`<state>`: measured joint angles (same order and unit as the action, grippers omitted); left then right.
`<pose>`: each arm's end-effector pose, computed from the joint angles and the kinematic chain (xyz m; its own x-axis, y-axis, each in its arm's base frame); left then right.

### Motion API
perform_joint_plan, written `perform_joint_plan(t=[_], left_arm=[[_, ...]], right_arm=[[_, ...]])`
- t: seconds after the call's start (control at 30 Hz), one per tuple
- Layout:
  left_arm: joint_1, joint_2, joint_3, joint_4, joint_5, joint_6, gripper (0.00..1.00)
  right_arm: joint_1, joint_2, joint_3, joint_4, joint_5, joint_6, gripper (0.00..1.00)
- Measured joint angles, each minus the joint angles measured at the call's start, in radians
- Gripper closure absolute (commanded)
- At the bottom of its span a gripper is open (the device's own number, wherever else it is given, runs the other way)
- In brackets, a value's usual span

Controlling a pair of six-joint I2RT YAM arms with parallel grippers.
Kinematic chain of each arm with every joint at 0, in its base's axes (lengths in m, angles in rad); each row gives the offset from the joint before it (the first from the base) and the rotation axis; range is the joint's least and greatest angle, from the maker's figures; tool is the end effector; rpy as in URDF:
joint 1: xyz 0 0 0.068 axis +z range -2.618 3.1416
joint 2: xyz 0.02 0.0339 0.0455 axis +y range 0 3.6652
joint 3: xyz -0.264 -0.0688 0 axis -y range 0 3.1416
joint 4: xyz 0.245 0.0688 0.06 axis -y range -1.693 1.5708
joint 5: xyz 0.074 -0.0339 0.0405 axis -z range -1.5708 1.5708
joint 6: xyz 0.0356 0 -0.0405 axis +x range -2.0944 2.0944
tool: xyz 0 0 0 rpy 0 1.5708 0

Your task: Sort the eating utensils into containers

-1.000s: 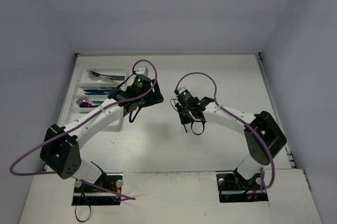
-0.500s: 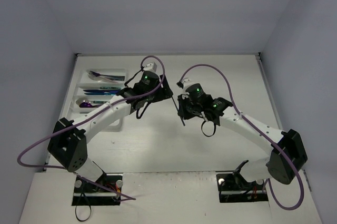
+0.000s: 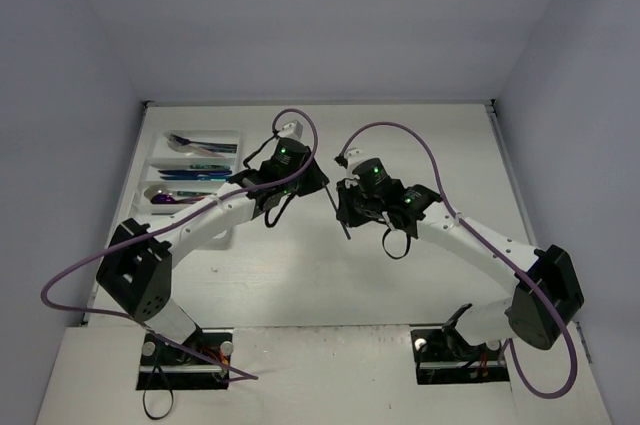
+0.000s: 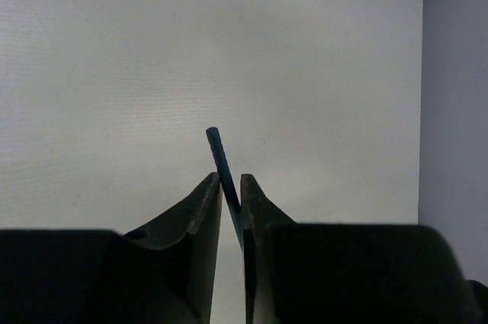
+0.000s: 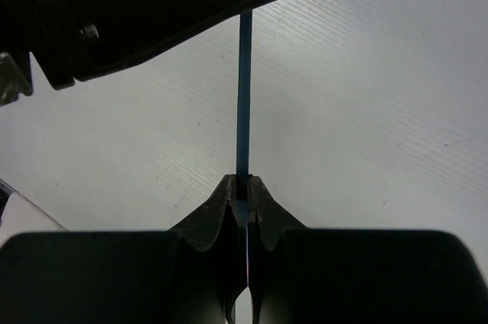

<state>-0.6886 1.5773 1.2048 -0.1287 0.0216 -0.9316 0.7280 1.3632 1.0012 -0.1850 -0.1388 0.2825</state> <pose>0.2836 -0.2344 0.2916 -0.7429 -0.4277 -0.5148 0.0900 0.6984 -0.7101 0.2276 0.2095 0.2843 -0.5812 -0.1482 -0.8002 -0.6093 0.7310 0.3072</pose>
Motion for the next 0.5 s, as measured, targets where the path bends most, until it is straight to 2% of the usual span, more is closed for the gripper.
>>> perform_joint_plan(t=[0.07, 0.13, 0.17, 0.2, 0.3, 0.33, 0.4, 0.5], left_arm=[[-0.001, 0.0, -0.005, 0.009, 0.001, -0.013, 0.99], [-0.002, 0.001, -0.008, 0.023, 0.003, -0.033, 1.0], [-0.002, 0.001, -0.01, 0.033, 0.004, -0.044, 1.0], [-0.003, 0.001, -0.012, 0.041, 0.004, -0.05, 1.0], [-0.004, -0.002, -0.032, 0.061, -0.007, -0.067, 1.0], [-0.004, -0.005, -0.04, 0.06, -0.017, -0.069, 1.0], [-0.001, -0.014, -0.059, 0.052, -0.037, -0.072, 1.0], [0.039, -0.053, -0.117, 0.041, -0.057, -0.082, 1.0]], right_arm=[[0.0, 0.0, 0.0, 0.001, -0.001, 0.0, 1.0], [0.0, 0.0, 0.0, 0.003, -0.001, 0.001, 1.0], [0.0, 0.0, 0.0, 0.004, -0.001, 0.001, 0.96], [0.0, 0.0, 0.0, 0.004, -0.001, 0.002, 0.9], [0.0, 0.0, 0.0, 0.002, -0.003, 0.005, 0.53], [0.0, 0.0, 0.0, 0.003, -0.004, 0.006, 0.43], [0.0, 0.0, 0.0, 0.004, -0.006, 0.006, 0.38], [-0.001, -0.001, 0.0, 0.004, -0.007, 0.008, 0.36]])
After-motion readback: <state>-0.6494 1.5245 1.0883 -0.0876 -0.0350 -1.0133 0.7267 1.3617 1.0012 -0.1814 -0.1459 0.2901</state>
